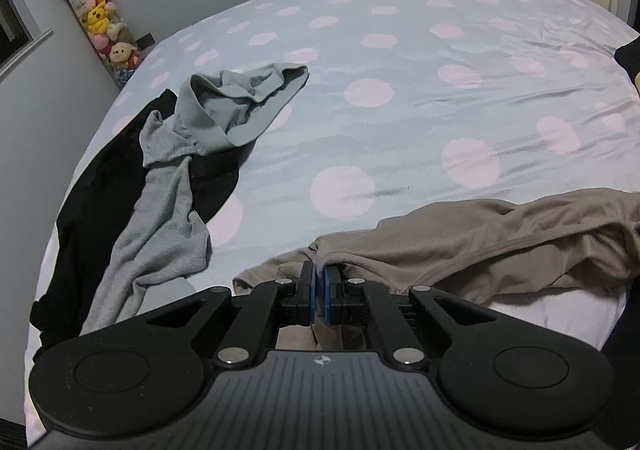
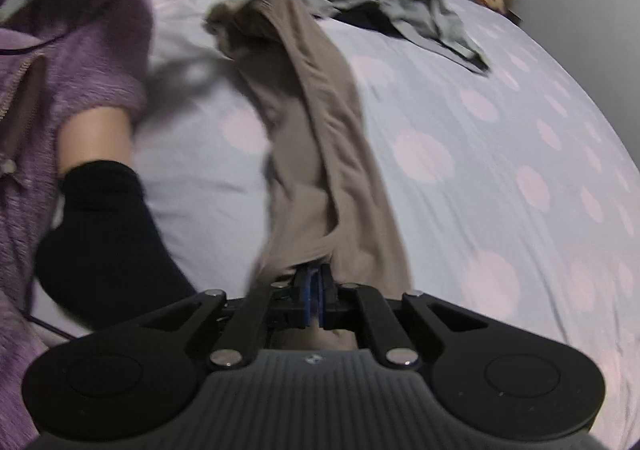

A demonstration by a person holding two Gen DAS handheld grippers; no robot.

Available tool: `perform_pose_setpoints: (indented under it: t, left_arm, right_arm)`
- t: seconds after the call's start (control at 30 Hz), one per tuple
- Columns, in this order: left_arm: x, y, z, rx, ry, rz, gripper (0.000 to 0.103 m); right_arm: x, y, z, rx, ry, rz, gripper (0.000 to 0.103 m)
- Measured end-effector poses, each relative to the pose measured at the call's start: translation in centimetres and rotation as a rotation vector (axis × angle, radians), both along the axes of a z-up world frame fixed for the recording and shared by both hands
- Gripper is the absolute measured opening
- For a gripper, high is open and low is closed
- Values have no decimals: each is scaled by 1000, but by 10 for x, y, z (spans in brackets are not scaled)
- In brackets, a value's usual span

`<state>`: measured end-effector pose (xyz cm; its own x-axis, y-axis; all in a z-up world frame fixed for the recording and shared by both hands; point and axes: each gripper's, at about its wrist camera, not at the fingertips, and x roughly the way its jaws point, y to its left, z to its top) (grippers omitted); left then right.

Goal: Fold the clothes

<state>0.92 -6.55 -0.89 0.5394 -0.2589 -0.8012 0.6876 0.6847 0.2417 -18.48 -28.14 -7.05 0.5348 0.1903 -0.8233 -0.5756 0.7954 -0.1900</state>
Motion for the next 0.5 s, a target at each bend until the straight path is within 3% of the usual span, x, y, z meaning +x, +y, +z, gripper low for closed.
perform_pose_setpoints:
  t: [0.1,0.13,0.17,0.23,0.4,0.5]
  left_arm:
    - [-1,0,-2,2,0,1,3]
    - [-2,0,-2,3,1,2,3]
    - [-2,0,-3,5,3,2,3]
    - [-1,2,-6,10,9,4,3]
    - [1,2,-12,19,22,8,3]
    - [2,2,-13,23,25,7,3]
  right_arm:
    - [-1,4,2,-21,-13,19,9]
    - [-1,3,3,-25,-16,20,14]
    - [-1,-1,6,-26,-16,16,27]
    - [-1,-9,10,-31,-15,12,39]
    - [3,-17,6,-49,5,31,35]
    - [8,-15,-6,-43,22,42,29]
